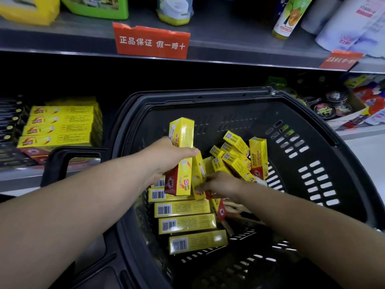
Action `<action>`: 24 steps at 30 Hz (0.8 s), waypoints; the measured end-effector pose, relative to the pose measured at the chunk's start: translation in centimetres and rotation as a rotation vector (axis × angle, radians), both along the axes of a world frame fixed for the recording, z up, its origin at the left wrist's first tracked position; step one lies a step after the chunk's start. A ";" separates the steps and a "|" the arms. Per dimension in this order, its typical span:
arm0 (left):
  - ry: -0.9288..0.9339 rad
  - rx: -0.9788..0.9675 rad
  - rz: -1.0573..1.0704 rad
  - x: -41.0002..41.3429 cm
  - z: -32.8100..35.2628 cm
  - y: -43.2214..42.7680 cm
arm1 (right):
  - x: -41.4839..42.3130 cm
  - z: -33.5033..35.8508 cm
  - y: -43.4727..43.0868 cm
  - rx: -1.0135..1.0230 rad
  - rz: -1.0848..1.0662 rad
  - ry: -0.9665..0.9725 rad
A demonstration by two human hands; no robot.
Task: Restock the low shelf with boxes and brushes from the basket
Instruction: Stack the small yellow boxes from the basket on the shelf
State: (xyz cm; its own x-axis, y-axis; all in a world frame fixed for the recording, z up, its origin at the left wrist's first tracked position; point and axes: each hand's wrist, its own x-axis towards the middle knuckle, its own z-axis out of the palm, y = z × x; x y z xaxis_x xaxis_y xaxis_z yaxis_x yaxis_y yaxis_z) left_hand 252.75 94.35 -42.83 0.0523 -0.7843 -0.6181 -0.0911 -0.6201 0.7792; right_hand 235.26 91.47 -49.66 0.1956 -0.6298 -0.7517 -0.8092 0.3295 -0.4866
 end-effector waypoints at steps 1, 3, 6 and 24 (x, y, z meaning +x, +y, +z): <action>0.003 0.001 0.009 0.1 0.0 0.0 | 0.3 1.3 -0.2 0.075 -0.062 -0.152; 0.016 -0.002 0.023 0.2 0.0 -0.1 | 0.3 3.8 -0.6 0.180 -0.130 -0.423; 0.084 -0.009 0.044 0.2 0.2 -0.2 | 0.0 6.4 -1.2 0.255 -0.061 -0.629; 0.063 0.007 0.051 0.3 0.1 -0.3 | -1.8 -1.7 -2.8 -0.558 0.794 0.663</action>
